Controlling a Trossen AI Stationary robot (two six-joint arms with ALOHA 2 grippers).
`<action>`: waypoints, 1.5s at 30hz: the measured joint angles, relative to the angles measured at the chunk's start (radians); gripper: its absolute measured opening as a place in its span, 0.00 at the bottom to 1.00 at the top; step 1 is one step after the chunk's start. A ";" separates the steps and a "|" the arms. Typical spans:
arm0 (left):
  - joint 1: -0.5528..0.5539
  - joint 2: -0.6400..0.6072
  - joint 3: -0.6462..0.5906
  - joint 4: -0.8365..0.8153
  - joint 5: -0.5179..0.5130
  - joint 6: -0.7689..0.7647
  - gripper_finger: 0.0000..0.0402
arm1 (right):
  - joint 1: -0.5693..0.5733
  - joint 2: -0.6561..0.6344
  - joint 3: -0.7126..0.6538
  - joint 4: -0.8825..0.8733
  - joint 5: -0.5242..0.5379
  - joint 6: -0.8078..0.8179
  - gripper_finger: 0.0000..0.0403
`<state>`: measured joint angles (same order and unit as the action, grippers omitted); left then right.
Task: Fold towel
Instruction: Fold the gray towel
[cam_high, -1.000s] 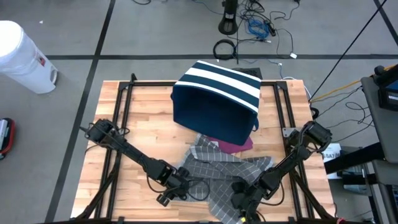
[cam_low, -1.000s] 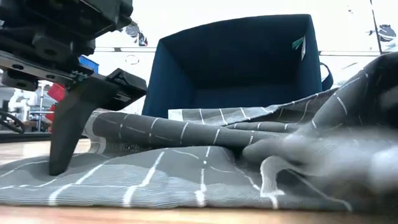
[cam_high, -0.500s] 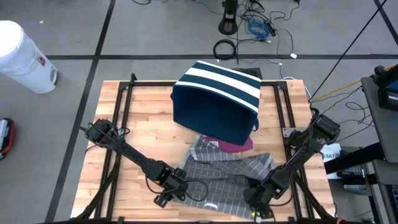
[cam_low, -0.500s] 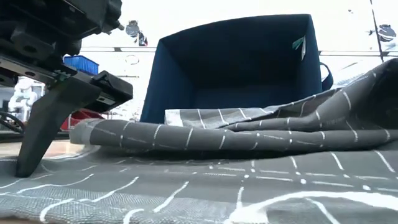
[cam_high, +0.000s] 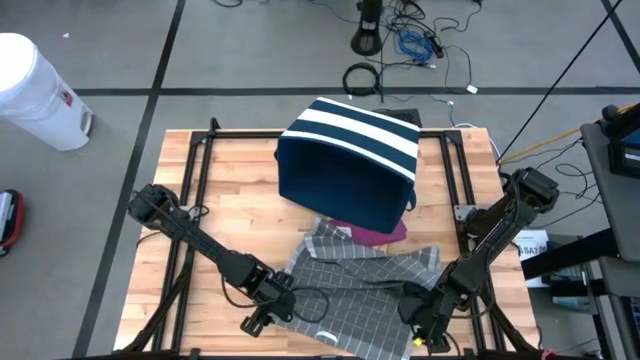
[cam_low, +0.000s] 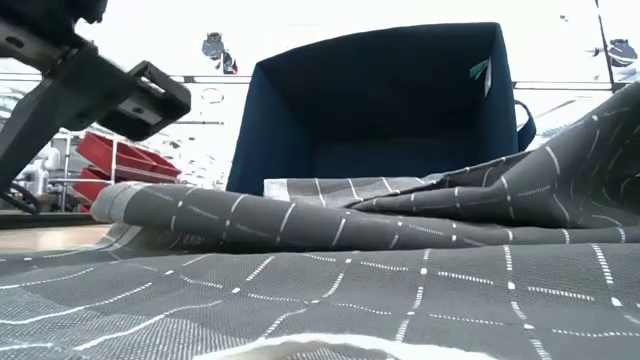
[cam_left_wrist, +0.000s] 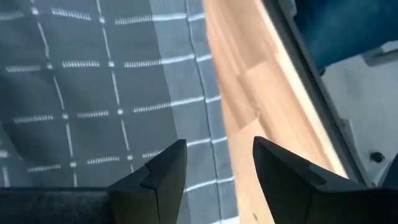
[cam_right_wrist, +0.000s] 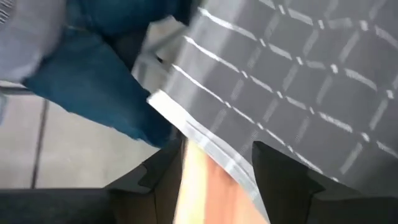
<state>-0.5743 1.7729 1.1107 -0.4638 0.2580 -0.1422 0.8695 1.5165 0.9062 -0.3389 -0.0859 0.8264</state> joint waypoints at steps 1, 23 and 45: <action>0.000 -0.004 0.000 0.004 0.000 -0.003 0.48 | 0.002 -0.009 0.000 0.016 0.003 -0.001 0.44; 0.109 -0.017 0.004 0.076 -0.301 0.169 0.48 | -0.008 -0.105 0.003 -0.027 0.124 0.000 0.44; 0.254 0.043 0.006 0.314 -0.480 0.363 0.48 | -0.117 -0.103 0.003 -0.242 0.540 -0.056 0.44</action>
<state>-0.3202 1.8156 1.1164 -0.1496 -0.2218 0.2203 0.7526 1.4138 0.9096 -0.5807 0.4544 0.7707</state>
